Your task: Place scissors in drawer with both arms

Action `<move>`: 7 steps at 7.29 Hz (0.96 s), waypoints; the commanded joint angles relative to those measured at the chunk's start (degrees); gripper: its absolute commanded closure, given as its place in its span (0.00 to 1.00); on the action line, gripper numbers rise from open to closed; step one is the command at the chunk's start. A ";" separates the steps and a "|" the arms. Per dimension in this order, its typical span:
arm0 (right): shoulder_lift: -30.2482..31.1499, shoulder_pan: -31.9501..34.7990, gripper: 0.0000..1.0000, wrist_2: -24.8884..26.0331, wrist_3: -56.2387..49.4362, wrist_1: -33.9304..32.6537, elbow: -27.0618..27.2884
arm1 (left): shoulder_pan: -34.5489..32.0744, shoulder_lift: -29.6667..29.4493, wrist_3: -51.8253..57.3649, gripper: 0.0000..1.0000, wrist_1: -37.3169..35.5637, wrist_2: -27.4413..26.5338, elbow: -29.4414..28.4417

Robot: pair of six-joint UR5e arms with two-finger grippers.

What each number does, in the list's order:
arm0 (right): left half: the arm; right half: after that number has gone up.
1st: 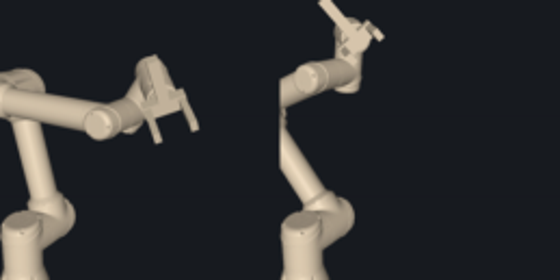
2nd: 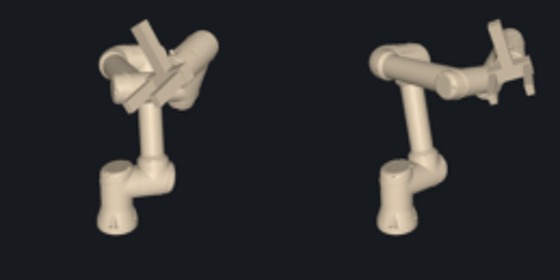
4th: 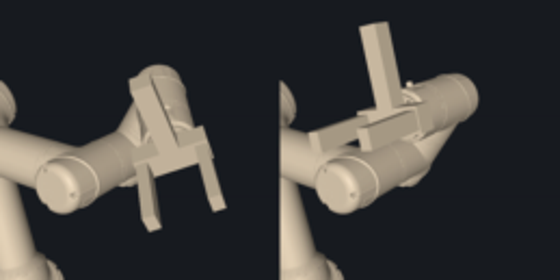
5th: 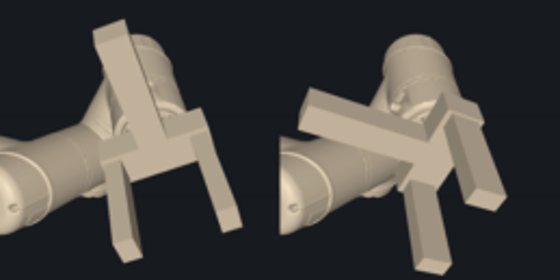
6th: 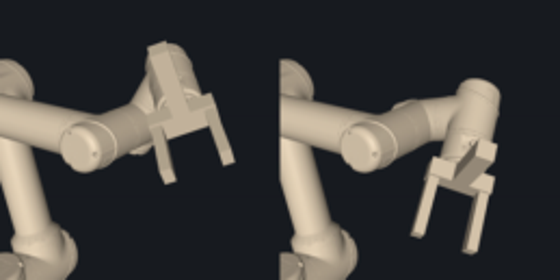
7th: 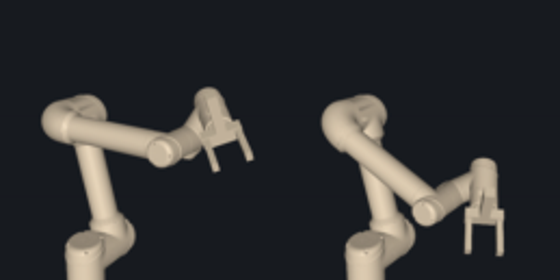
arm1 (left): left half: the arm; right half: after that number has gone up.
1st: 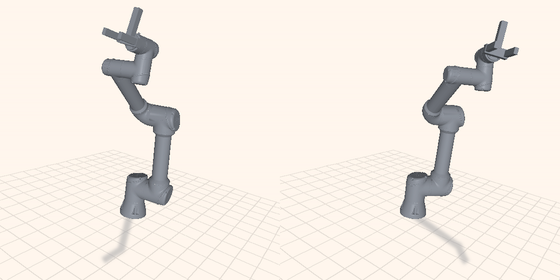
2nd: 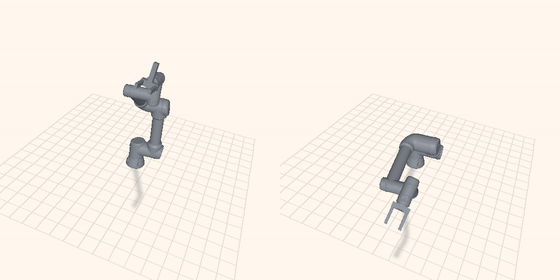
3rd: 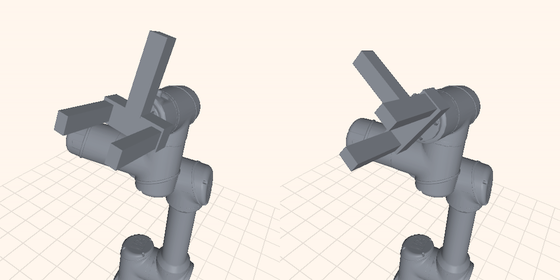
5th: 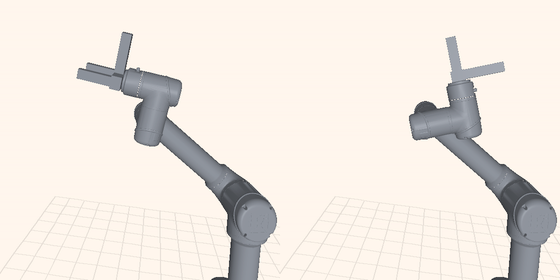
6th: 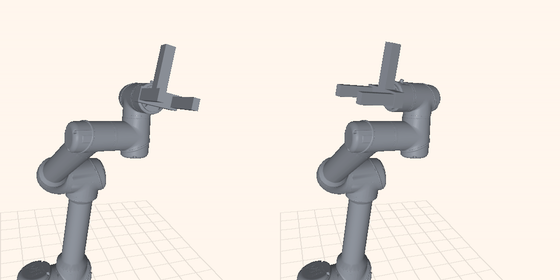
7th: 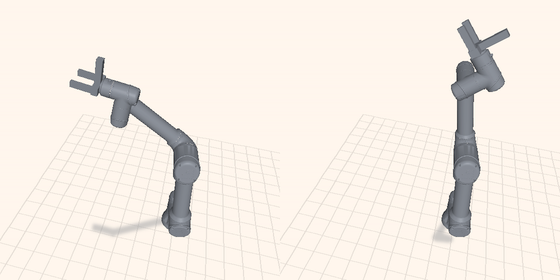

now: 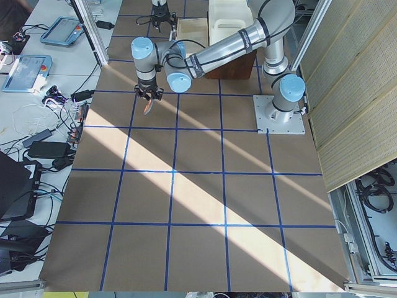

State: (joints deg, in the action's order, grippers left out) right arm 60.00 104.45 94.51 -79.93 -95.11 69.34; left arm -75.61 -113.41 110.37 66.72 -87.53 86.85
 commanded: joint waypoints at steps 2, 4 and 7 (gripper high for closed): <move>13.69 -5.99 0.00 0.24 7.28 0.63 8.93 | -6.55 3.62 -4.71 1.00 3.06 0.34 -0.01; 23.63 -11.09 0.00 -0.55 17.37 5.26 16.41 | -12.78 5.99 -11.10 1.00 4.81 -0.09 0.08; 32.36 -15.50 0.00 -0.82 38.97 17.31 18.11 | -23.07 7.32 -24.55 1.00 5.17 -0.27 0.69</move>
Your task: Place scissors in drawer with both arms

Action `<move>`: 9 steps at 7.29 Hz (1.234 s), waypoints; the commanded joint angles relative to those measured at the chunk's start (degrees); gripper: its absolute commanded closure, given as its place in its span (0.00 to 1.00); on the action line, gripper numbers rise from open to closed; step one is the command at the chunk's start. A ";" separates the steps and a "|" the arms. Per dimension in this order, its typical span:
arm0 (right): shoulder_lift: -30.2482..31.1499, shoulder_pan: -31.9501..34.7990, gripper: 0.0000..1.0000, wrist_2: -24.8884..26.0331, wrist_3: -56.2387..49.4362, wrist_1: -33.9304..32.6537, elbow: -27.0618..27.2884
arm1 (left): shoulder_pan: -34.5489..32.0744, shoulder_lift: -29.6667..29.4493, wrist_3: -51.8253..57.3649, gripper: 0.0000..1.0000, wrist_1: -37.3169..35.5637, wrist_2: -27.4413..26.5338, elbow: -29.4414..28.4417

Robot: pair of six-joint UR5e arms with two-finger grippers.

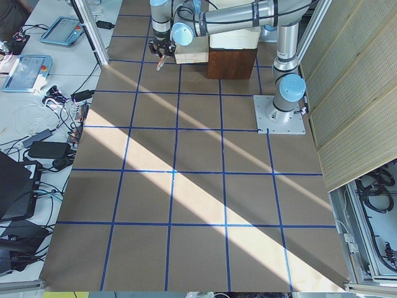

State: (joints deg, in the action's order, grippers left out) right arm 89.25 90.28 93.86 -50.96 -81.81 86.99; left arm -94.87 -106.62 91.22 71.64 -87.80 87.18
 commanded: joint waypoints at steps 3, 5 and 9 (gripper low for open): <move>5.40 -0.99 0.00 -1.57 35.32 2.89 0.28 | -12.06 -0.08 -17.62 1.00 0.26 0.44 0.71; 5.49 -0.90 0.00 -3.84 45.92 1.39 0.28 | -14.37 -0.34 -19.14 1.00 0.26 0.70 0.88; 4.79 -0.90 0.00 -3.95 47.09 -4.77 0.63 | -17.71 -0.87 -22.23 1.00 -0.71 3.25 4.57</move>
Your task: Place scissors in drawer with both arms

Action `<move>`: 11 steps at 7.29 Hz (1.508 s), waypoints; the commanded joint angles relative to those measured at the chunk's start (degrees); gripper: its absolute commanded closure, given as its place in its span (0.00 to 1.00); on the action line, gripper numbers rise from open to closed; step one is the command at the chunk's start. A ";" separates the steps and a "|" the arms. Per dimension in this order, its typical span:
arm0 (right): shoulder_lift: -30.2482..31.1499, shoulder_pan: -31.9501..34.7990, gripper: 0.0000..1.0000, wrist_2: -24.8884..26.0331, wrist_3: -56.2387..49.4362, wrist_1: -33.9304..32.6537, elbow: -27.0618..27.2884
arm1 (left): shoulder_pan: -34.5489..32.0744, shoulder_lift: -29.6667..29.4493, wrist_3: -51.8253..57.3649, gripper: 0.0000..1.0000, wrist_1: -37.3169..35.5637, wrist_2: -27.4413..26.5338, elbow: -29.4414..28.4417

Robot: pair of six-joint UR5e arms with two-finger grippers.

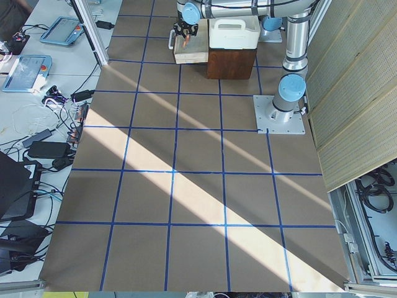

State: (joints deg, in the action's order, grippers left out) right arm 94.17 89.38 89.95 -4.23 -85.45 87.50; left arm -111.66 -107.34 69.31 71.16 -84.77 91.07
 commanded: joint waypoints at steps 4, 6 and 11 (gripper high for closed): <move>-0.13 0.00 0.00 -0.04 0.28 -1.12 0.13 | -0.93 -0.33 -0.31 0.40 -0.58 0.31 1.04; -0.13 0.00 0.00 -0.04 0.19 -1.12 0.13 | -0.93 -0.24 -0.31 0.18 -0.58 0.31 1.04; -0.13 0.00 0.00 0.05 -0.16 -1.21 0.13 | 0.56 3.79 -23.80 0.15 0.47 -0.65 -0.37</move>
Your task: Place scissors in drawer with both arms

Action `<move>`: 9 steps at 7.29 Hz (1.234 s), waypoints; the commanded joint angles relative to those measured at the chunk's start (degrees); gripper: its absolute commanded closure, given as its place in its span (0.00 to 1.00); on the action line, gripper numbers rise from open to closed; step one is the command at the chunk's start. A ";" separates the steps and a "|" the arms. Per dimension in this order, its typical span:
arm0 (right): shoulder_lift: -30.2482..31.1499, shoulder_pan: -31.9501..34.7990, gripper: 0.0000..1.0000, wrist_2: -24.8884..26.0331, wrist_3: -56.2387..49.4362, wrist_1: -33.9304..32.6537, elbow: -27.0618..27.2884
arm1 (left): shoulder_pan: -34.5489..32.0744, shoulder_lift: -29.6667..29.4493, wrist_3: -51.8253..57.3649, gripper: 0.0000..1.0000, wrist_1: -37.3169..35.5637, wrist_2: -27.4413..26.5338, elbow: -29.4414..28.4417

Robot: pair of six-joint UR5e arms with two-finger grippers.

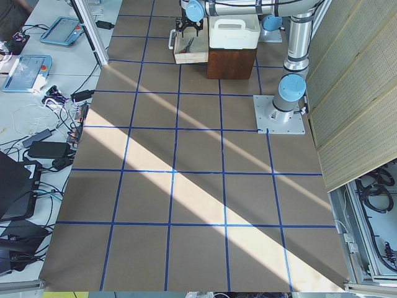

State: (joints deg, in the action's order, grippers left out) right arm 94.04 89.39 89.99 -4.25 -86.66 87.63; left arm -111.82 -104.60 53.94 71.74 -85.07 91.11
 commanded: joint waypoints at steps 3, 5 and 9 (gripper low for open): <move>0.00 0.00 0.00 0.01 -0.14 0.00 0.00 | 7.03 5.01 -26.02 0.00 1.29 -0.80 -1.98; 0.00 0.00 0.00 0.01 -0.14 0.00 0.00 | 12.48 8.08 -38.69 0.00 4.44 -0.80 -3.74; 0.00 0.00 0.00 0.01 -0.23 0.00 0.00 | 21.89 12.66 -50.86 0.00 7.70 -1.59 -3.31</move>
State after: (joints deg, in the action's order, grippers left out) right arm 94.04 89.38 90.00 -4.48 -86.66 87.63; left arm -92.91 -93.16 4.37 77.98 -86.41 87.66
